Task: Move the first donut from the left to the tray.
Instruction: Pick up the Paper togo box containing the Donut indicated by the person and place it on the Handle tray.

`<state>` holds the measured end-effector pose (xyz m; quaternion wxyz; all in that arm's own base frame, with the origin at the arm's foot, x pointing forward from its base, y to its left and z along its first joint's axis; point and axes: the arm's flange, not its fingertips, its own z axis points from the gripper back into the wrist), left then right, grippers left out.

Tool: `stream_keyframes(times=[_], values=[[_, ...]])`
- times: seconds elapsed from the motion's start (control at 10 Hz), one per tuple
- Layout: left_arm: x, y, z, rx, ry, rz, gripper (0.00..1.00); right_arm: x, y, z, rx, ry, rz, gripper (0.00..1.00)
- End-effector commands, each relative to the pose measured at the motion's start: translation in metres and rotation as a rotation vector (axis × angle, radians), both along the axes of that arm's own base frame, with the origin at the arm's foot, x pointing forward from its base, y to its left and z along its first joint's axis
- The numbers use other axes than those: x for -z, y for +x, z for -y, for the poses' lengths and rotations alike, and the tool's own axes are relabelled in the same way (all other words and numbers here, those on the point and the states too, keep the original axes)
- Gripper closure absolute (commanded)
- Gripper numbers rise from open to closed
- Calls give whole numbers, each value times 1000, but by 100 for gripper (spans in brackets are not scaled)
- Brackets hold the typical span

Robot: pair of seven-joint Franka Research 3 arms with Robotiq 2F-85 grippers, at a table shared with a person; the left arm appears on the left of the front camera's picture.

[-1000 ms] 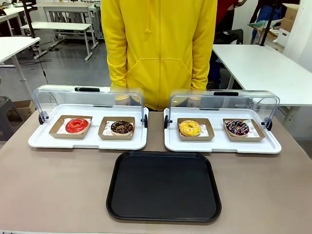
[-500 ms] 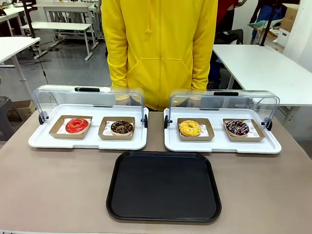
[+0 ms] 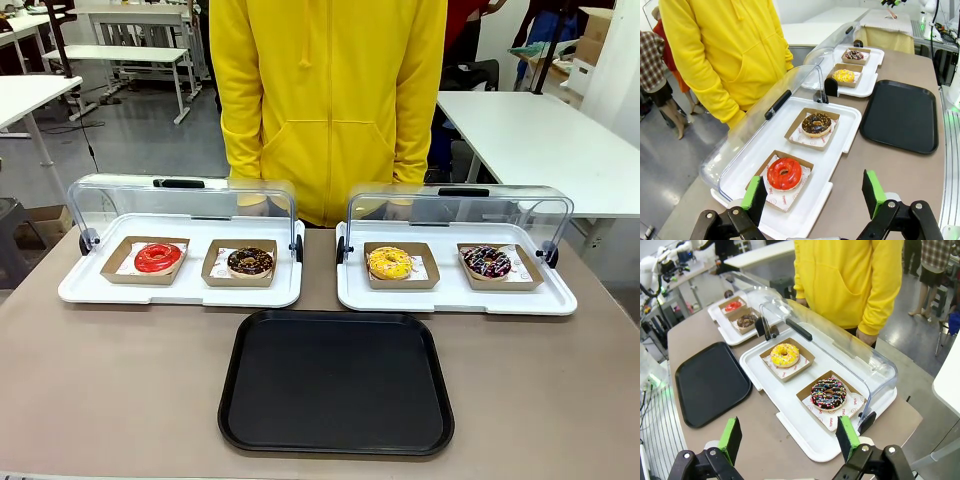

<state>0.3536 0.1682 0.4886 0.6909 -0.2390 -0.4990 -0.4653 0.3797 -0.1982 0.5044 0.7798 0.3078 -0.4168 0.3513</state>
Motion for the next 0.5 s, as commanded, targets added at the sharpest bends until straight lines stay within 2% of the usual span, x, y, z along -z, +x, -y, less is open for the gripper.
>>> stream_keyframes(times=[0.0,0.4], values=[[0,3,-1,7,-14,32,0,0,1,0,-8,11,34,0],[0,3,-1,7,-14,32,0,0,1,0,-8,11,34,0]])
